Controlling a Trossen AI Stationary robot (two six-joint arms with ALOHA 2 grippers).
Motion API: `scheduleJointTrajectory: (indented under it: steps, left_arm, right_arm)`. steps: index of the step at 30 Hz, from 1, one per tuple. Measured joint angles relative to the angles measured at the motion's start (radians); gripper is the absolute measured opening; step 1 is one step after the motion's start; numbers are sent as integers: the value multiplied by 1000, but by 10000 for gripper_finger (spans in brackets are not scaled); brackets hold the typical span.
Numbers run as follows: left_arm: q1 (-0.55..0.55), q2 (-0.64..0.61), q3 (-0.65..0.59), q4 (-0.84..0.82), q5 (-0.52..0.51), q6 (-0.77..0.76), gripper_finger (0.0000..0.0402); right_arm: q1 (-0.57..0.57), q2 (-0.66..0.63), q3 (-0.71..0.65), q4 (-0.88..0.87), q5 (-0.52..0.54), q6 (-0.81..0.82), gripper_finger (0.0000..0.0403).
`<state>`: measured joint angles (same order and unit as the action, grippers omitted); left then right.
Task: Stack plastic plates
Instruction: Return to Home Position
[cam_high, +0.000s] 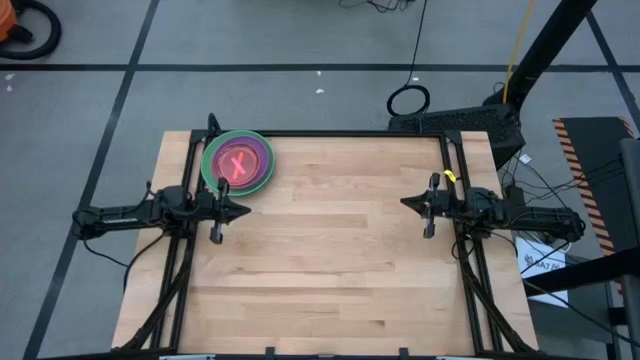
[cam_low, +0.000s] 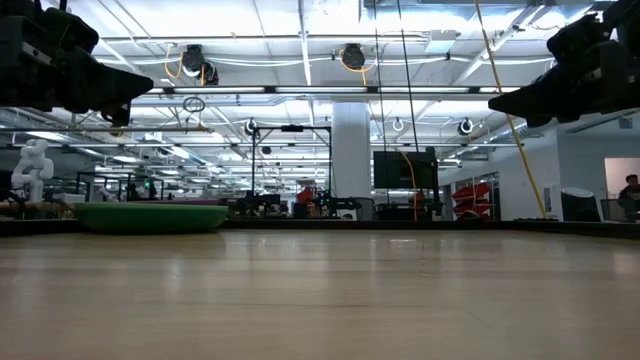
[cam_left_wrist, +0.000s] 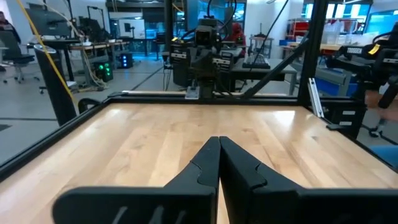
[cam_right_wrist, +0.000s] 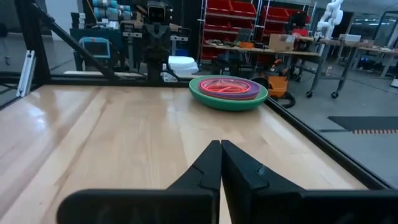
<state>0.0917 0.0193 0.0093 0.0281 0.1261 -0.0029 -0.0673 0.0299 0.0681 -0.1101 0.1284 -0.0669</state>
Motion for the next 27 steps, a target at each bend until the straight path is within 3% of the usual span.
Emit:
scheduleJointTrajectory:
  steps: [13, 27]
  left_arm:
    - [0, 0, 0, -1, -1, -2, 12]
    - [0, 0, 1, -1, -1, -2, 12]
  right_arm:
    - [0, 0, -4, 134, 2, 0, 6]
    - [0, 0, -4, 134, 2, 0, 6]
